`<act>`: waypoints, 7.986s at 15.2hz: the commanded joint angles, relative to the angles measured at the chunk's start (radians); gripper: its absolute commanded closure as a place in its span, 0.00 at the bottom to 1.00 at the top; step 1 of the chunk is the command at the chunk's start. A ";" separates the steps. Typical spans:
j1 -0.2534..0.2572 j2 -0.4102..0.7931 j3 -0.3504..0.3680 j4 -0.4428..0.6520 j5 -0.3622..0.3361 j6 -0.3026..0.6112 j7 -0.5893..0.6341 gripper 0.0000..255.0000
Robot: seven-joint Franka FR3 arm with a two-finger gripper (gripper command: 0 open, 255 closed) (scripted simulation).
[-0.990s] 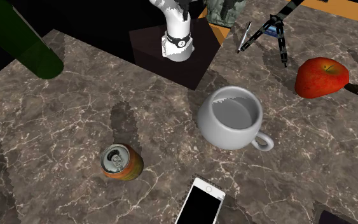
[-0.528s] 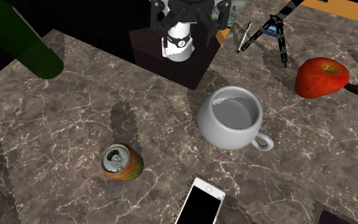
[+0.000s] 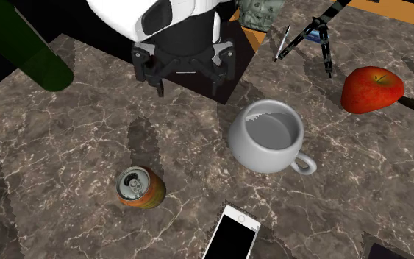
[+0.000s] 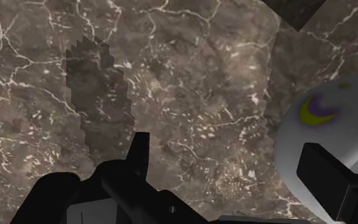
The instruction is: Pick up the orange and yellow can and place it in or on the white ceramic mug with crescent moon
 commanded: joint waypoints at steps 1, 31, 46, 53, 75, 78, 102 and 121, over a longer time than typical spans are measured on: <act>-0.009 0.070 -0.021 0.062 0.014 0.015 -0.026 0.00; -0.100 0.476 -0.093 0.413 0.147 0.086 -0.171 1.00; -0.107 0.487 -0.095 0.549 0.150 -0.039 -0.173 1.00; -0.118 0.513 -0.097 0.682 0.157 -0.146 -0.176 1.00; -0.060 0.528 -0.080 0.962 0.153 -0.411 -0.085 1.00; 0.001 0.456 -0.059 0.874 0.124 -0.394 -0.017 1.00; 0.226 0.220 0.081 0.473 0.044 -0.235 0.328 1.00; 0.227 0.181 0.082 0.300 0.039 -0.101 0.337 0.00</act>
